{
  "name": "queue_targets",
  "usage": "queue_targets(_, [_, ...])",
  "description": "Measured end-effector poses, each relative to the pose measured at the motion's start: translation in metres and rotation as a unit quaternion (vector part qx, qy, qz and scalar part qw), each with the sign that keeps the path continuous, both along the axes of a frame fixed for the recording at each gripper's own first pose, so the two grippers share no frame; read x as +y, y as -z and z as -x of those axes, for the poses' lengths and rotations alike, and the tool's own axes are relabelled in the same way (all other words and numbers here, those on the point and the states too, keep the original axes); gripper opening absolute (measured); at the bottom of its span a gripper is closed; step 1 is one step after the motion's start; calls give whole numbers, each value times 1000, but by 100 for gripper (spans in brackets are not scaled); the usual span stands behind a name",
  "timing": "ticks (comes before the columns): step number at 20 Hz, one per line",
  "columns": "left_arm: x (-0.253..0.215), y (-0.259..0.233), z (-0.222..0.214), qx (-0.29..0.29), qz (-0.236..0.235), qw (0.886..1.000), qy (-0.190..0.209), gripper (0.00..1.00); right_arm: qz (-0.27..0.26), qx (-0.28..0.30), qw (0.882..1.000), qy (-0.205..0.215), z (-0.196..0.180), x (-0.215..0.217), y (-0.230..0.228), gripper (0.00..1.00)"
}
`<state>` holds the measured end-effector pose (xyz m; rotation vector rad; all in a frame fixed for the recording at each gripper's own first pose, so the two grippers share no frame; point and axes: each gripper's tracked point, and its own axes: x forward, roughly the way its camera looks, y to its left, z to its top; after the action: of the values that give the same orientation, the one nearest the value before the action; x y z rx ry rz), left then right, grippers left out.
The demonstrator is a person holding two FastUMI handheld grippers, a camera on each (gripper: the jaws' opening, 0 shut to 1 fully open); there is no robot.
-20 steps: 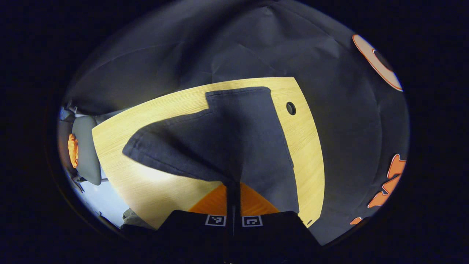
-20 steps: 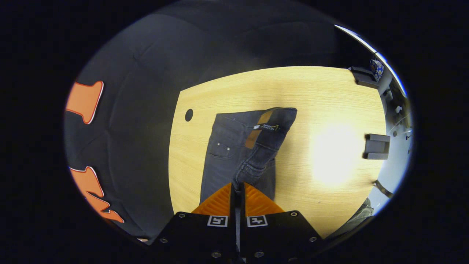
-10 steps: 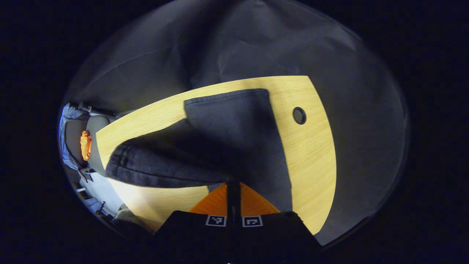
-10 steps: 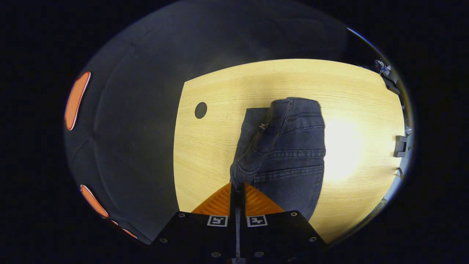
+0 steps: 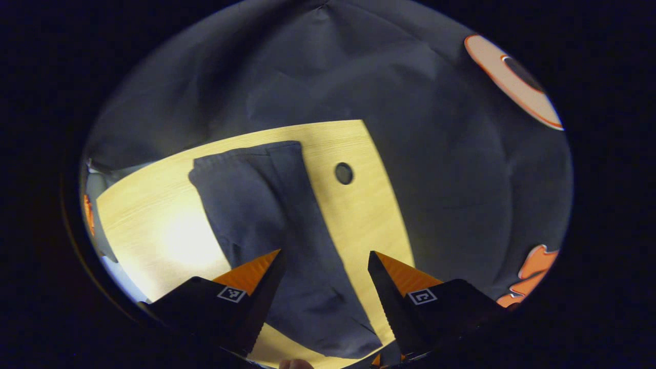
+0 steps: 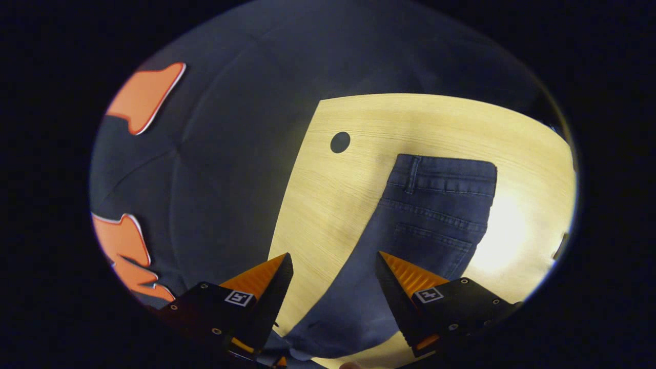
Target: Grasp the waist and the cuffs of the jeans and fold them to make the two legs overlap; first hold the waist and fold one-third of the jeans toward the cuffs, then hold the cuffs and fold the remaining one-third in the same direction to finish folding.
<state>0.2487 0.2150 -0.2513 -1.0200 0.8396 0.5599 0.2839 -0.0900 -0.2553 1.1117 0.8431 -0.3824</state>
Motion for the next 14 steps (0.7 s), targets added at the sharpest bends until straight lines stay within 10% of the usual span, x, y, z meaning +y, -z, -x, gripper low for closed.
queue_targets(7, [-53, -66, 30, -256, -15, 959, 121, 98, 63, -35, 997, 3, 48, -38, 17, 98])
queue_targets(14, [-109, -80, 62, -295, 12, 937, 189, 97, 54, -9, 997, 48, 83, -80, 95, 98])
